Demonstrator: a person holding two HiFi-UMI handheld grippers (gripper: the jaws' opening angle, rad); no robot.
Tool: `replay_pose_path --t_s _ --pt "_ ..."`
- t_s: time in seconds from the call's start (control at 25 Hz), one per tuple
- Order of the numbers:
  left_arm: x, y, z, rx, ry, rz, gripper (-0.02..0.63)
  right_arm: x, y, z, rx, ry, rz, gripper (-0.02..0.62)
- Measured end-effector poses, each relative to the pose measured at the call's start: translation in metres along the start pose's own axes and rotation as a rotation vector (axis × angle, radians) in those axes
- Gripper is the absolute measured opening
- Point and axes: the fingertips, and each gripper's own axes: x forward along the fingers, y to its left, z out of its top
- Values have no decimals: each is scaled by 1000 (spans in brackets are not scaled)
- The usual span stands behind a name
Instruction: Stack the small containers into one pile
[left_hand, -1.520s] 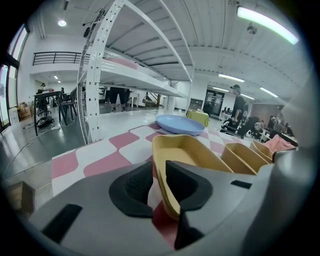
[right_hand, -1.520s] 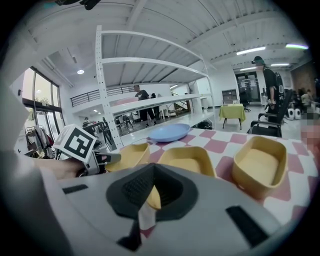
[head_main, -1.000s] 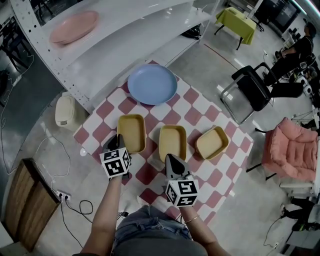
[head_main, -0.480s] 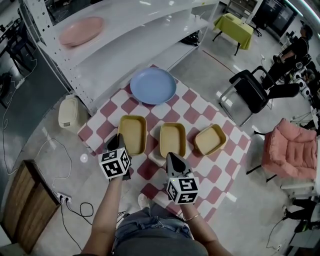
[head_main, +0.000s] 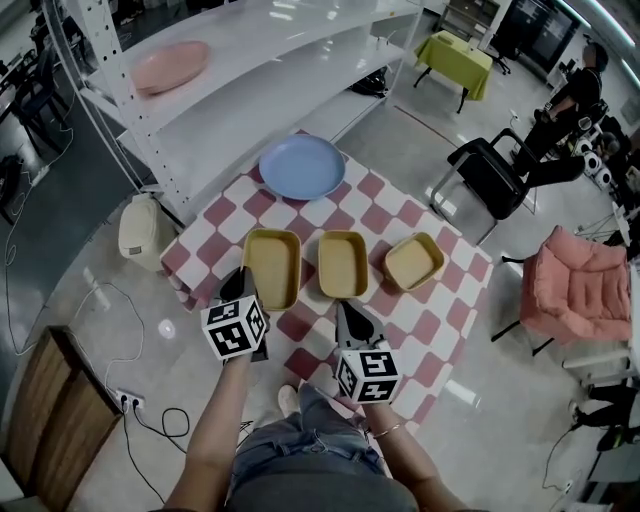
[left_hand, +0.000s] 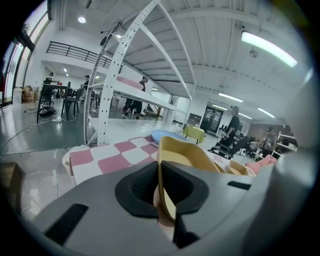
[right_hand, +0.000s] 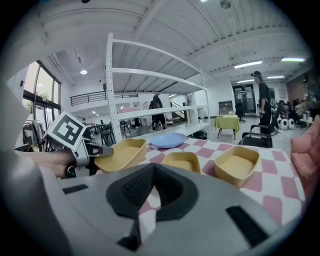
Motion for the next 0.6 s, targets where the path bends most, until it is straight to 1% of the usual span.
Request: replay_pose_path --t_s 0.36,0.6 --pt "-31 -21 -10 -5 12 -64 29 -36 9 -10 -8 -11 -39 9" --pt "-43 -36 -13 -43 12 -94 29 -59 0 -12 -10 -17 -85 9"
